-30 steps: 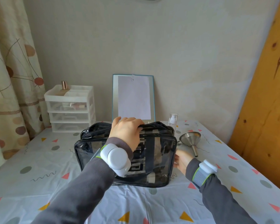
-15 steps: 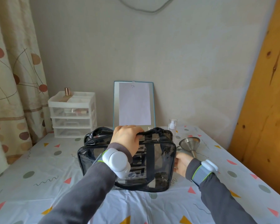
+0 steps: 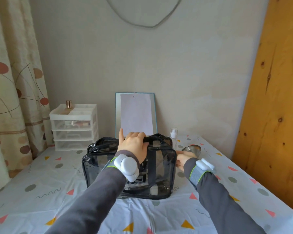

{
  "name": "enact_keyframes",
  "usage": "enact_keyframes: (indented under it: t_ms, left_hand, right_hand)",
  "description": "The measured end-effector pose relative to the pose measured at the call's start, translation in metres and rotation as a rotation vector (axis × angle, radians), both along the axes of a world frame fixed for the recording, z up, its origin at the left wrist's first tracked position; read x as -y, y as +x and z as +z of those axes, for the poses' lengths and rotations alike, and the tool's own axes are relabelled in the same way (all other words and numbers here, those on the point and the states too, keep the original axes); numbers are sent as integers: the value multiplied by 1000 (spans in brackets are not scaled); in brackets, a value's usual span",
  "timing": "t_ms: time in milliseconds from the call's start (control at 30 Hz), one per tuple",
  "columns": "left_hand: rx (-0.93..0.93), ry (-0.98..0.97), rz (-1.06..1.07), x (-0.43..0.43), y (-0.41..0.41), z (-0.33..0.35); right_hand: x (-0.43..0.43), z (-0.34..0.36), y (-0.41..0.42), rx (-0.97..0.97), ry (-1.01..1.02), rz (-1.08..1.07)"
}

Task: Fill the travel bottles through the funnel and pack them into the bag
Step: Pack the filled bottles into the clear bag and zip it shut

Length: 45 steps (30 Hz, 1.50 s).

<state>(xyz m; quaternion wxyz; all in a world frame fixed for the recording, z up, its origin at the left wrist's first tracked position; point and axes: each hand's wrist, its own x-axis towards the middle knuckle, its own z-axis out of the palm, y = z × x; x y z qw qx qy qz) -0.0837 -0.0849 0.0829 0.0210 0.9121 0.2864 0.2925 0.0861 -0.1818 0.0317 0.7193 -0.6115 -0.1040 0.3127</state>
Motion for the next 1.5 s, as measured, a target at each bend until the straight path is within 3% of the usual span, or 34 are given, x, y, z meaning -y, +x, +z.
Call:
enact_keyframes:
  t_ms: [133, 333, 467, 767, 967, 1067, 1400, 1500]
  left_hand:
    - [-10, 51, -64, 16, 4, -3]
    - [-31, 6, -55, 26, 6, -6]
    - [-26, -16, -66, 26, 5, -4]
    - [5, 17, -120, 31, 9, -1]
    - [92, 80, -127, 36, 13, -1]
    - [50, 118, -75, 37, 19, 1]
    - [187, -220, 3, 43, 30, 15]
    - [234, -301, -19, 41, 28, 16]
  right_hand:
    - [13, 15, -1, -76, 54, 52]
    - [20, 33, -29, 90, 98, -112]
    - [25, 47, -38, 116, 127, -111]
    - [17, 65, -50, 364, 82, -172]
    - [12, 73, -56, 426, 94, -208]
    - [11, 75, -59, 418, 115, -216]
    - [3, 62, -56, 510, 247, -164]
    - [0, 55, -56, 587, 192, -121]
